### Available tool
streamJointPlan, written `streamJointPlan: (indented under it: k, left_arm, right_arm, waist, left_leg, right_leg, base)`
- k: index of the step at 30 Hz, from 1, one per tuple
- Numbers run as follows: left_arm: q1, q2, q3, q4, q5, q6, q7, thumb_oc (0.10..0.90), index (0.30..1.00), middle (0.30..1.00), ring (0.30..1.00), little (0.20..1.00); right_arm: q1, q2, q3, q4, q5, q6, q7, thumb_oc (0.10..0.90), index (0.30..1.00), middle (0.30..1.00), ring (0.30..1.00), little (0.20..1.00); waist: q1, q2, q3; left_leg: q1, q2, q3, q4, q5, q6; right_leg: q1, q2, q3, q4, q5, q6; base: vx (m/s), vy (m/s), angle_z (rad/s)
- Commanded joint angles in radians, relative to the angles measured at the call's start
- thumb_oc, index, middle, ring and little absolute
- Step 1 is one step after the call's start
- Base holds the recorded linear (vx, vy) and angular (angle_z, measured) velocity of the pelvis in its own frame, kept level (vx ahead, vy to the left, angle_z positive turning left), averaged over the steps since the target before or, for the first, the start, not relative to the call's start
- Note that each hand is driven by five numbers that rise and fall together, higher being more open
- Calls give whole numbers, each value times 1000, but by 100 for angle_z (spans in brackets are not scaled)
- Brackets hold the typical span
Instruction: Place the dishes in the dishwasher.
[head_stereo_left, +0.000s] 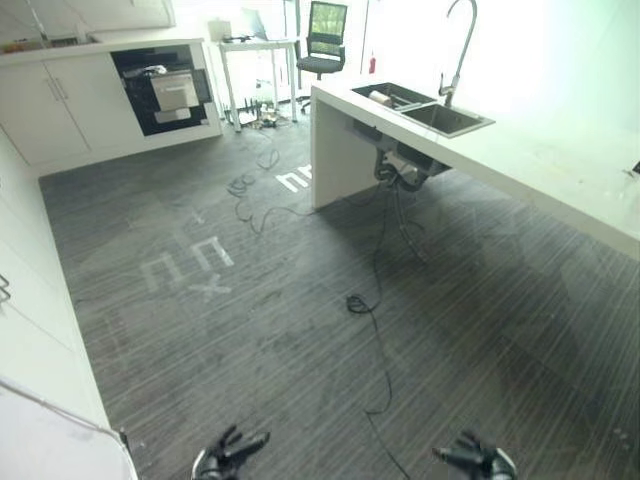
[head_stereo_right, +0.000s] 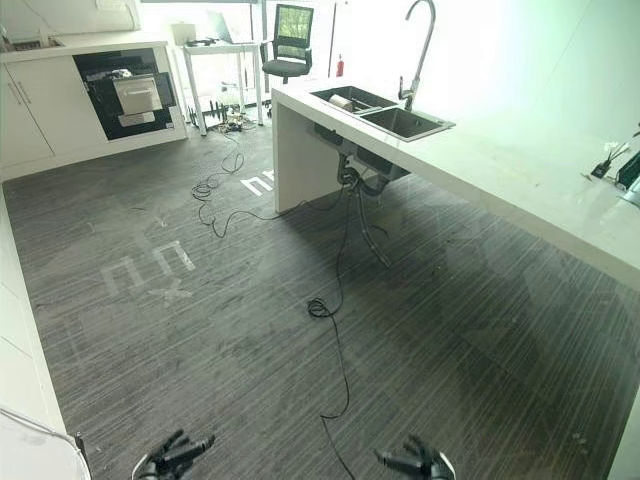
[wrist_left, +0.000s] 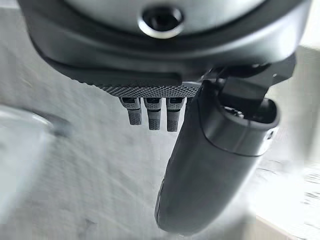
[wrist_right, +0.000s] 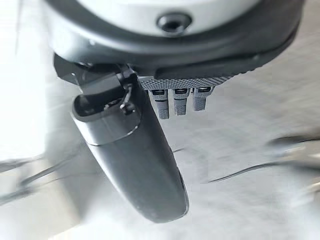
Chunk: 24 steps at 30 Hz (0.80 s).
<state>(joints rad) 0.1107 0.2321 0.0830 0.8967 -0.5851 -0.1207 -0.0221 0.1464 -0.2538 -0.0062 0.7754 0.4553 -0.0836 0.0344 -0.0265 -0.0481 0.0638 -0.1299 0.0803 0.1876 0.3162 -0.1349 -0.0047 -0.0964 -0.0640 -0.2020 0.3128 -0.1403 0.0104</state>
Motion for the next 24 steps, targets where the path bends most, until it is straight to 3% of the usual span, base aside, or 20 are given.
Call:
streamJointPlan:
  k: [1,3,4,5,7,8,11,14,16,18,21,22,23,24]
  left_arm:
    - [-50,46,0,27,-18,-78,-19,800,900,900,900,900]
    - [-50,46,0,27,-18,-78,-19,800,900,900,900,900]
    - [-39,40,18,-27,-35,-105,-29,800,900,900,900,900]
    - [-27,33,18,-107,-52,-130,-33,800,900,900,900,900]
    - [-10,22,23,-143,-77,-146,-38,800,900,900,900,900]
    - [15,21,29,-174,-103,-150,-32,800,900,900,900,900]
    - [47,15,37,-197,-96,-164,-44,800,900,900,900,900]
    - [53,1,58,-224,-91,-179,-50,800,900,900,900,900]
    - [51,10,59,-259,-85,-170,-39,800,900,900,900,900]
    - [47,16,58,-273,-83,-165,-42,800,900,900,900,900]
    - [28,38,43,-301,-44,-159,-43,800,900,900,900,900]
    - [20,53,29,-321,-11,-153,-42,800,900,900,900,900]
    - [15,60,24,-339,15,-147,-47,800,900,900,900,900]
    - [10,66,9,-359,27,-146,-49,800,900,900,900,900]
  right_arm:
    - [-56,-75,-46,34,46,-67,-15,800,900,900,900,900]
    - [-56,-75,-46,34,46,-67,-15,800,900,900,900,900]
    - [-53,-82,-63,-52,67,-63,-29,800,900,900,900,900]
    - [-40,-83,-82,-148,87,-86,-50,800,900,900,900,900]
    - [-46,-76,-90,-192,71,-108,-34,800,900,900,900,900]
    - [-49,-75,-88,-257,57,-90,-45,800,900,900,900,900]
    - [-23,-71,-100,-337,54,-99,-29,800,900,900,900,900]
    - [4,-72,-114,-398,35,-107,3,800,900,900,900,900]
    - [18,-59,-120,-433,39,-96,7,800,900,900,900,900]
    - [28,-52,-124,-453,43,-94,9,800,900,900,900,900]
    - [31,-33,-116,-482,25,-96,-1,800,900,900,900,900]
    - [30,-27,-109,-510,-7,-90,-23,800,900,900,900,900]
    - [27,-25,-104,-535,11,-73,-36,800,900,900,900,900]
    - [27,-17,-103,-554,30,-64,-44,800,900,900,900,900]
  waist:
    - [-5,16,11]
    - [-5,16,11]
    - [-6,-1,28]
    - [16,-30,67]
    - [24,-1,80]
    - [35,27,84]
    - [48,49,82]
    - [40,52,56]
    - [37,39,40]
    - [40,41,27]
    - [38,21,10]
    - [30,8,7]
    - [21,21,6]
    - [17,37,4]
  left_leg:
    - [87,84,-28,-16,-16,-88]
    - [87,84,-28,-16,-16,-88]
    - [108,78,12,-16,130,-93]
    - [53,32,20,-3,251,-98]
    - [-23,31,16,-16,161,-84]
    - [-97,73,-4,-16,143,-97]
    - [-196,109,-35,-16,177,-124]
    - [-185,112,21,-16,143,-106]
    - [-160,74,28,-16,114,-76]
    - [-159,65,29,-16,109,-60]
    - [-136,19,28,-16,83,-21]
    - [-111,-22,14,-16,63,-1]
    - [-95,-27,-5,-16,58,5]
    - [-83,-30,-16,-16,46,14]
  right_leg:
    - [31,-38,29,-13,-3,84]
    - [31,-38,29,-13,-3,84]
    - [35,-28,40,-13,-9,60]
    - [57,-30,66,-13,-1,43]
    - [75,7,82,-13,-19,63]
    - [95,36,92,-13,-40,69]
    - [143,69,115,-13,-81,64]
    - [192,52,111,-13,-117,69]
    - [232,26,124,-13,-129,88]
    - [243,24,130,-13,-123,95]
    - [268,-14,114,-13,-28,129]
    - [292,-40,92,-13,98,167]
    - [288,-32,79,-13,213,177]
    - [260,-30,67,79,266,181]
  base:
    - [-1,-1,-8]
    - [38,-75,-2]
    - [158,-311,0]
    - [210,-289,0]
    - [250,39,19]
    - [283,164,24]
    - [286,146,-38]
    - [364,359,-53]
    - [251,229,-34]
    - [197,179,0]
    - [233,182,-9]
    - [263,216,11]
    - [333,306,23]
    - [253,311,40]
